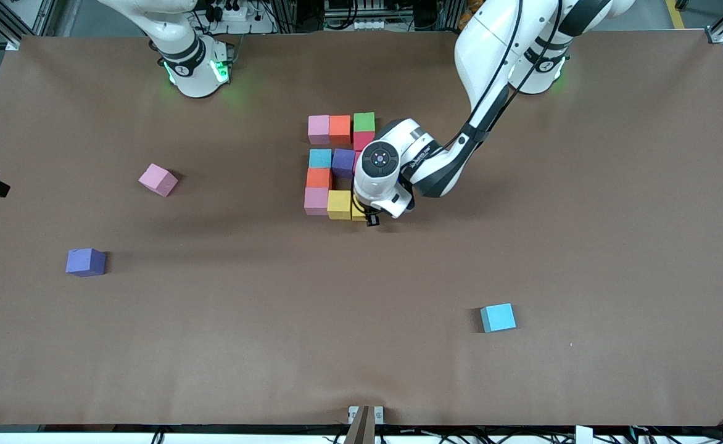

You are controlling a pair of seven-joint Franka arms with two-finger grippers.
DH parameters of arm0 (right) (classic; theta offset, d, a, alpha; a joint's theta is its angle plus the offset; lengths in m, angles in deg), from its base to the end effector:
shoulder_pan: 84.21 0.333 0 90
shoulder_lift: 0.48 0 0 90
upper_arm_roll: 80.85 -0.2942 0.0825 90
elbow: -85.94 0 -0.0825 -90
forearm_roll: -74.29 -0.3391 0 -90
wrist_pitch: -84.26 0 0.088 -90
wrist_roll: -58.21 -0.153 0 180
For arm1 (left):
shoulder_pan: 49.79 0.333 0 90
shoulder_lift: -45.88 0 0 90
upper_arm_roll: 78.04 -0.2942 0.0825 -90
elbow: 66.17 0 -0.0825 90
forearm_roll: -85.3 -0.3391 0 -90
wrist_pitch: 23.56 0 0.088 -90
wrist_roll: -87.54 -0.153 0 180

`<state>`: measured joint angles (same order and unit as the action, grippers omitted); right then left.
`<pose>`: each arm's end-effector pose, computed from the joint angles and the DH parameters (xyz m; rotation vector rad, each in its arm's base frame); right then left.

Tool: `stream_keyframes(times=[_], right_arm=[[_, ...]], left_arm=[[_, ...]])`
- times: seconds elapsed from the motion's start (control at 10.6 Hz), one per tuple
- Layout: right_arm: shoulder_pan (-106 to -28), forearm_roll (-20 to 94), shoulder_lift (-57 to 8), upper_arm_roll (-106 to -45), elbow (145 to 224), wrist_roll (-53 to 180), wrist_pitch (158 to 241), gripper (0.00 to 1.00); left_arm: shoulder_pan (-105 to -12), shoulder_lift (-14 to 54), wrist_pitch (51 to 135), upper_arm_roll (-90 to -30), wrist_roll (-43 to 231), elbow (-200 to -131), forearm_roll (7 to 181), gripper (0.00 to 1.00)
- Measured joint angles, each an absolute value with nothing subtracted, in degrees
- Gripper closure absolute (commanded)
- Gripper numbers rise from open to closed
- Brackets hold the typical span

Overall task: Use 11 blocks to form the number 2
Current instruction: 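Carry the yellow cube and lower it beside the first yellow cube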

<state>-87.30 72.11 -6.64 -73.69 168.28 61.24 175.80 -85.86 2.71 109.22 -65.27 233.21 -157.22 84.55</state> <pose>0.5391 -0.0882 0.5603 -3.1160 0.1949 -0.0880 0.4373 -0.4792 0.1685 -2.0053 -2.3749 0.2186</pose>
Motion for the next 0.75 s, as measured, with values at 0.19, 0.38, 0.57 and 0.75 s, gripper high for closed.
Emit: stream_keyframes(times=[0.19, 0.38, 0.57, 0.75], right_arm=[[-85.6, 72.1, -6.6, -72.4, 168.3, 61.2, 175.8, 0.0], [-84.0, 72.1, -6.6, -71.8, 168.3, 61.2, 175.7, 0.0], [-83.1, 72.0, -6.6, -71.8, 168.3, 61.2, 175.7, 0.0], [-82.7, 71.9, -6.6, -71.9, 168.3, 61.2, 175.7, 0.0]], left_arm=[[-85.9, 2.7, 109.2, -65.3, 233.2, -157.2, 84.6, 0.06], [-85.9, 2.6, 109.2, -65.3, 233.1, -157.2, 84.5, 0.0], [-86.0, 2.5, 109.2, -65.3, 233.1, -157.2, 84.0, 0.0], [-86.0, 2.5, 109.2, -65.3, 233.1, -157.0, 83.8, 0.0]])
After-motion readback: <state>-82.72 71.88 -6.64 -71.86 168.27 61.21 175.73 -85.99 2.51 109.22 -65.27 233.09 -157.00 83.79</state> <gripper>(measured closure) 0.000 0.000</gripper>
